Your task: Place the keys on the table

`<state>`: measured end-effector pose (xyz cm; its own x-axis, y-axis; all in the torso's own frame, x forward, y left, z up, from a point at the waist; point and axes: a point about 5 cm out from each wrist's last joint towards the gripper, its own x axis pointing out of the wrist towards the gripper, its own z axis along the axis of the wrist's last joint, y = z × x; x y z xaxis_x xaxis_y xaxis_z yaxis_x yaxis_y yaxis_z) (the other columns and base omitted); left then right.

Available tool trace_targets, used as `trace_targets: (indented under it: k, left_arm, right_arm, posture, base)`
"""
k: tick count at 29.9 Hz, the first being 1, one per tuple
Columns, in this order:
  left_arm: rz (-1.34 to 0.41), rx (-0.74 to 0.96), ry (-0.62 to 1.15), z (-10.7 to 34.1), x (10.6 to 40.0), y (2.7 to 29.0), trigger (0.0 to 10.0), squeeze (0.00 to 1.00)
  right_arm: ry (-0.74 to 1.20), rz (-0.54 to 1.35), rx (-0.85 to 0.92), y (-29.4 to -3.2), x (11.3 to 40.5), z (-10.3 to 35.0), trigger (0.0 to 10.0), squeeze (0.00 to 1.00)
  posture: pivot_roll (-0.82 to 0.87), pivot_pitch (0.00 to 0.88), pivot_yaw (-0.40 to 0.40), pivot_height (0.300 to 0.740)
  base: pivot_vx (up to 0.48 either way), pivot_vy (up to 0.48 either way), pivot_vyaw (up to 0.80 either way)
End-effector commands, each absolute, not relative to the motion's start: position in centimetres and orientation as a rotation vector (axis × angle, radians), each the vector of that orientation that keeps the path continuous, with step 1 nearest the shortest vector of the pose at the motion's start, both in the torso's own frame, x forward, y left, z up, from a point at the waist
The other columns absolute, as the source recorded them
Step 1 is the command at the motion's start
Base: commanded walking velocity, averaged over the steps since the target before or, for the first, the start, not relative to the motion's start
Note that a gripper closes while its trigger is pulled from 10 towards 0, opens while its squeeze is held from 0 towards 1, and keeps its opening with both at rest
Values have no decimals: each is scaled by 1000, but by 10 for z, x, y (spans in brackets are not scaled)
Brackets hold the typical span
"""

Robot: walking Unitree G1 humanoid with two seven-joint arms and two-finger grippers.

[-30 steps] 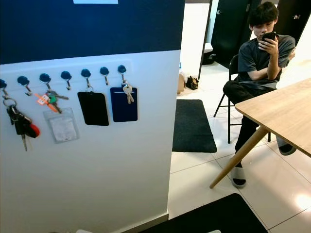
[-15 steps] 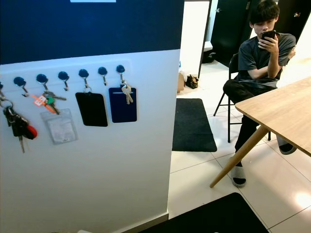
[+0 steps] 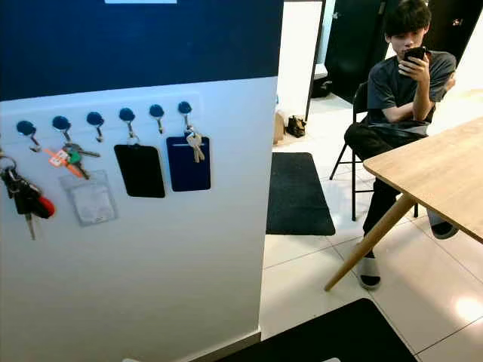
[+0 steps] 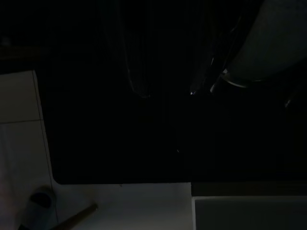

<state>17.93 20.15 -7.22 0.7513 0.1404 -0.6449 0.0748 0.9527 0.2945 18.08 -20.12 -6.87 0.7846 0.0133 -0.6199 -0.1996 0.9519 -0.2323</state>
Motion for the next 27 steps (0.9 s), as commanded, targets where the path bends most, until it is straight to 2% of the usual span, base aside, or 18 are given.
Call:
trace_targets:
  k: [1,27]
  left_arm:
    - [34,307,749,-77,171,199,10000,0]
    - [59,265,799,-79,173,199,10000,0]
  right_arm:
    - [691,114,-295,-203,172,-73,10000,0]
    - [706,106,-296,-204,172,-74,10000,0]
  posture:
    - [61,126,4,740]
    - [57,130,5,740]
  base:
    - [0,0,0]
    - [0,0,0]
